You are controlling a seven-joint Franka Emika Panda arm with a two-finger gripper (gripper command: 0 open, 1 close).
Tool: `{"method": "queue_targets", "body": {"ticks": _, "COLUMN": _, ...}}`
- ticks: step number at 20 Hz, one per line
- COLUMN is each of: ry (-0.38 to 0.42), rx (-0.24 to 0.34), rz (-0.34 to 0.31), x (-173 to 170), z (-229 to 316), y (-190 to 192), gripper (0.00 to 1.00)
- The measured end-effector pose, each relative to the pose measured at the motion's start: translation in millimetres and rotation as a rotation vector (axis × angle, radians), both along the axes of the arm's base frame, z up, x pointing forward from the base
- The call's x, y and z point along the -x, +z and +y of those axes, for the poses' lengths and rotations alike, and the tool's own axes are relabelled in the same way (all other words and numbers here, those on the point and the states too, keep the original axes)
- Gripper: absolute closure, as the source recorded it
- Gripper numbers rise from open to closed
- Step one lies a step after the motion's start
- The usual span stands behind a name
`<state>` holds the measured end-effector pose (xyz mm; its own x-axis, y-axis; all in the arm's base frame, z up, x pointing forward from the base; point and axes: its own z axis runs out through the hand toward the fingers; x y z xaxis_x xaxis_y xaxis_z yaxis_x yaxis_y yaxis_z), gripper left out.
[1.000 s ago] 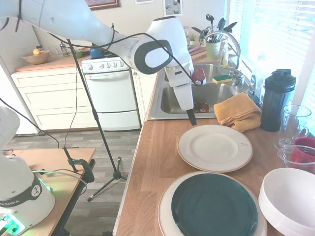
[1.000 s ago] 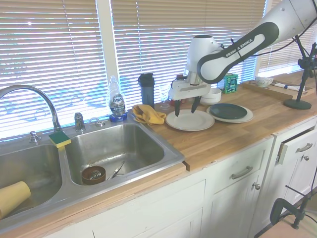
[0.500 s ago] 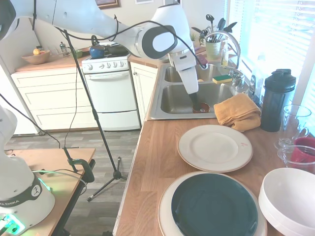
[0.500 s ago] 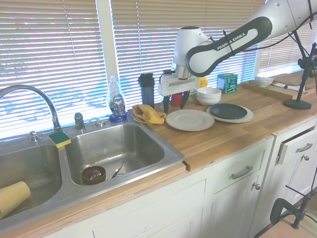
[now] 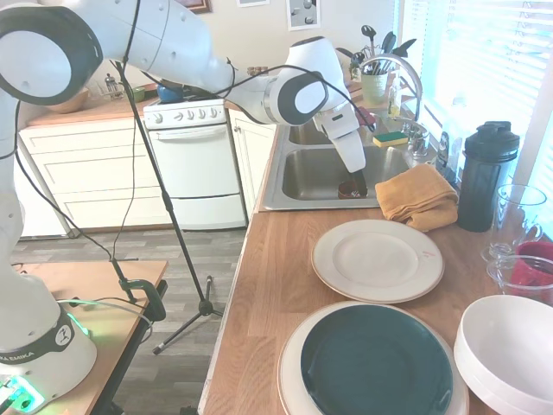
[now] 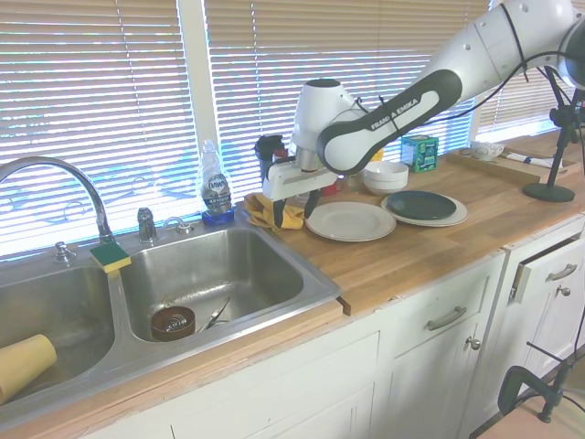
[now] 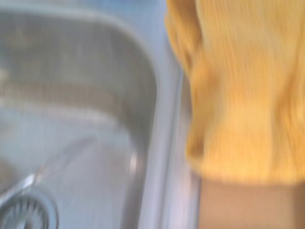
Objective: Wipe the white plate in clockwise motion
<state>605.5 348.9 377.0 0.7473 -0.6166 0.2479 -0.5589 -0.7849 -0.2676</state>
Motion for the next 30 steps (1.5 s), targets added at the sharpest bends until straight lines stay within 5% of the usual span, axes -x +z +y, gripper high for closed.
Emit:
{"method": "queue_targets", "body": {"ticks": 14, "ry": -0.114, "rx": 0.075, "rz": -0.335, "x": -62, "z": 2, "y": -55, "gripper": 0.0}}
{"method": "queue_targets", "body": {"ticks": 15, "ry": -0.123, "rx": 0.07, "rz": -0.343, "x": -63, "z": 2, "y": -57, "gripper": 1.0}}
{"method": "queue_targets", "body": {"ticks": 24, "ry": -0.156, "rx": 0.068, "rz": -0.355, "x": -67, "z": -7, "y": -66, "gripper": 1.0}}
{"method": "queue_targets", "body": {"ticks": 30, "ry": -0.207, "rx": -0.037, "rz": -0.301, "x": -58, "z": 5, "y": -78, "gripper": 1.0}}
